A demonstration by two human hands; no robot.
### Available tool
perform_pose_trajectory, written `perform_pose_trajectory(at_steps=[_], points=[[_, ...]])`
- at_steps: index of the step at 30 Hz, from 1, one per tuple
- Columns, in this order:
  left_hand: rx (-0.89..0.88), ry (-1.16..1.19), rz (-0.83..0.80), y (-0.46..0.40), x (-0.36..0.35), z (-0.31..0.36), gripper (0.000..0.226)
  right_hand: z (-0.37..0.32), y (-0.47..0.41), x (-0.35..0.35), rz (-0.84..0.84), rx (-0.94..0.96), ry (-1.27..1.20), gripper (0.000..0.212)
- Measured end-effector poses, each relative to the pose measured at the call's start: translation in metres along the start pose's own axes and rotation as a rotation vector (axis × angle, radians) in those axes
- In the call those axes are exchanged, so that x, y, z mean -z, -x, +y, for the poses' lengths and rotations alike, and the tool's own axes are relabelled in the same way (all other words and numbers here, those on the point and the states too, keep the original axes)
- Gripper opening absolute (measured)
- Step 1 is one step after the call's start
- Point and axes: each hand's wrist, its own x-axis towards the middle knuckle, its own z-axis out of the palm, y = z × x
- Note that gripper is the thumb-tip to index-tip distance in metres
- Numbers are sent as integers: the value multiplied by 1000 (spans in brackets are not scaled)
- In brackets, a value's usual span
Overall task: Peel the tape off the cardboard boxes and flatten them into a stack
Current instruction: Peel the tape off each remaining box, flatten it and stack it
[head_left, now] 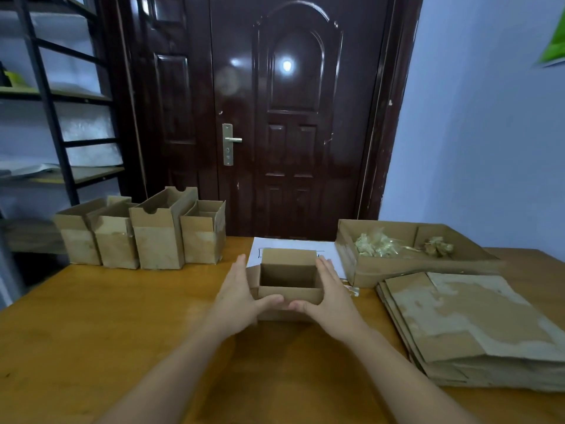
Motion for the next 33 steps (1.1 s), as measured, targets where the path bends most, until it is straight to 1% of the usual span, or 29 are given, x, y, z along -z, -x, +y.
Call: perform_pose_trajectory(at_steps=[2, 5, 7, 9, 11, 13, 14, 15, 16, 18, 20, 21, 23, 25, 26, 27, 28, 30, 31, 32, 33], points=[[64, 95, 53, 7, 3, -7, 139, 1, 5, 4, 56, -8, -22, 124], [88, 249, 12, 20, 11, -21, 141, 8, 13, 19, 109, -21, -147, 133], [60, 212, -92, 30, 12, -31, 136, 17, 20, 30, 113, -85, -242, 140], [17, 77, -186, 37, 7, -37, 129, 28, 29, 35, 88, -186, -271, 144], [-7, -4, -245, 42, -1, -37, 123, 34, 38, 32, -28, -251, -157, 136], [-17, -16, -267, 45, -8, -31, 106, 34, 45, 22, -198, -205, -8, 121], [-26, -19, -264, 46, -11, -29, 97, 34, 46, 16, -237, -160, 17, 114], [-43, -27, -248, 47, -13, -26, 92, 33, 46, 11, -234, -124, 10, 108], [-57, -50, -218, 49, -13, -23, 91, 31, 46, 8, -212, -94, -4, 104], [-89, -111, -96, 53, -9, -17, 93, 25, 46, 8, -147, -16, -64, 95], [-144, -123, 50, 55, -2, -12, 82, 21, 46, 11, -89, 48, -159, 85], [-163, -114, 99, 55, 3, -9, 74, 17, 46, 13, -56, 48, -186, 80], [-173, -95, 151, 57, 12, 0, 61, 7, 45, 17, 8, 26, -234, 68], [-185, -29, 158, 57, 19, 9, 57, -6, 43, 21, 48, 35, -280, 60], [-198, 23, 156, 57, 21, 14, 59, -12, 42, 23, 59, 46, -299, 56], [-215, 69, 150, 58, 23, 19, 65, -20, 41, 26, 66, 57, -304, 53], [-233, 92, 141, 59, 24, 23, 79, -26, 40, 28, 77, 65, -289, 50], [-255, 37, 149, 58, 29, 28, 115, -35, 36, 34, 103, 68, -242, 48], [-265, -3, 175, 57, 32, 30, 125, -38, 34, 37, 106, 64, -231, 51], [-277, -20, 204, 56, 35, 31, 127, -41, 32, 40, 101, 61, -231, 56], [-293, -17, 223, 55, 37, 31, 125, -44, 30, 43, 93, 60, -240, 61]])
